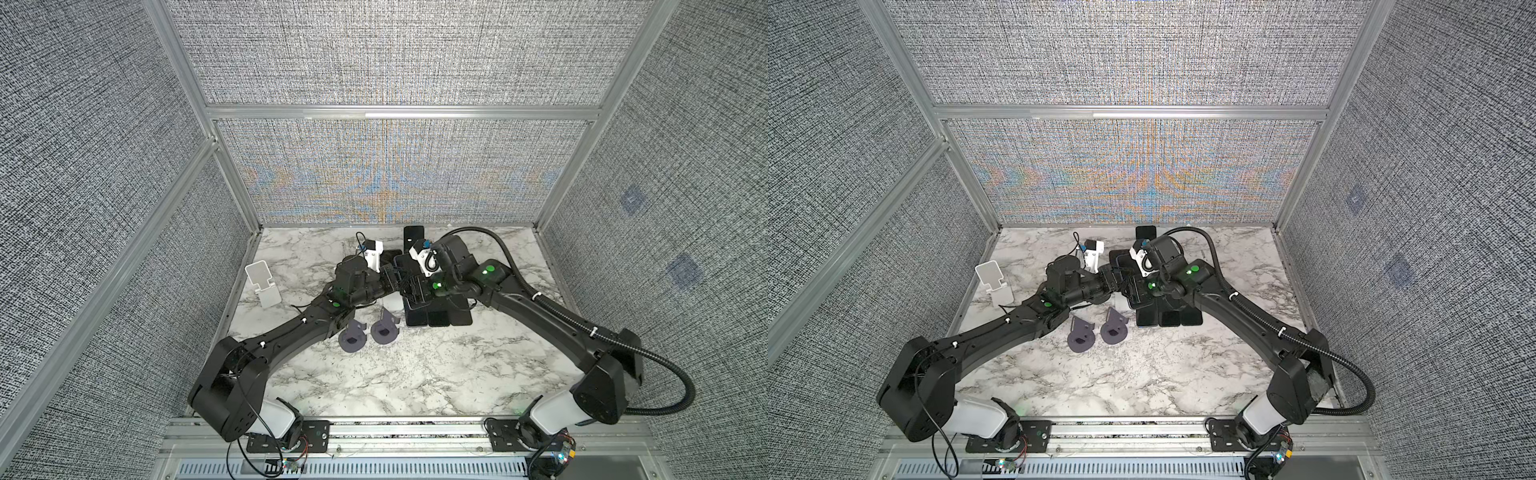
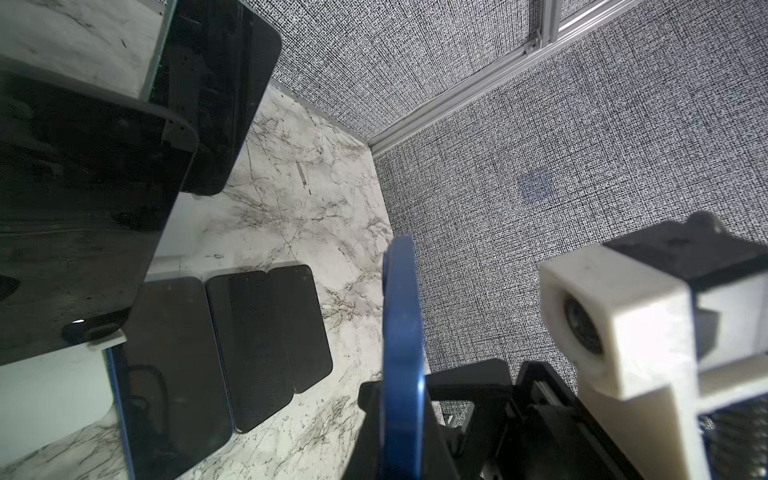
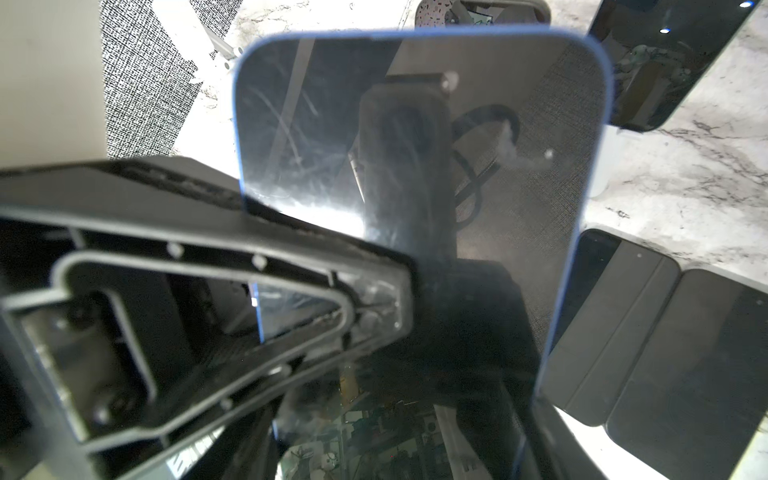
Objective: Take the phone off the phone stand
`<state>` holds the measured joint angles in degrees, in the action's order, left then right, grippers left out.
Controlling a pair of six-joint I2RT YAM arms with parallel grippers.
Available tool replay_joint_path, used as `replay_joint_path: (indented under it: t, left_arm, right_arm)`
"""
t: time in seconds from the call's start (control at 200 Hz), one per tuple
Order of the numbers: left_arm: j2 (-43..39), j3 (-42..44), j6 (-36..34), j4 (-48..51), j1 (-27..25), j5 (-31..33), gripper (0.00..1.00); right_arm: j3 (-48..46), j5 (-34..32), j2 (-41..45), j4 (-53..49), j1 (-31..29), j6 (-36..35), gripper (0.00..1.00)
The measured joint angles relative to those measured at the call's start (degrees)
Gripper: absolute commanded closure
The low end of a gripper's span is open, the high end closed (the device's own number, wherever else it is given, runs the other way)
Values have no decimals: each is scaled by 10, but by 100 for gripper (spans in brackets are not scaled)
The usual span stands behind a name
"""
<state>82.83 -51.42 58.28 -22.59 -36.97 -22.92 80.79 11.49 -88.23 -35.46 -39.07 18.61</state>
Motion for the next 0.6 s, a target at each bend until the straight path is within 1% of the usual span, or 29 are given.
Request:
replay_joint_path:
  t: [0.175, 0.225, 0.29, 0.375, 0.455, 0.595]
  left_arm:
    - [12, -2, 4, -12, 0, -6, 99]
    - [16, -5, 5, -12, 0, -9, 94]
    - [18, -8, 6, -14, 0, -12, 83]
    - [21, -11, 14, -20, -1, -19, 73]
    - [24, -14, 17, -24, -1, -25, 68]
    - [30, -16, 18, -35, -1, -27, 64]
  right_arm:
    - [-3, 0, 1, -1, 4, -3, 49]
    - [-3, -1, 2, -2, 5, -3, 50]
    - [-5, -3, 5, -2, 7, -4, 51]
    - [-9, -3, 8, -3, 9, -7, 53]
    - [-15, -4, 10, -3, 12, -8, 55]
    - [-28, -7, 18, -5, 20, -10, 57]
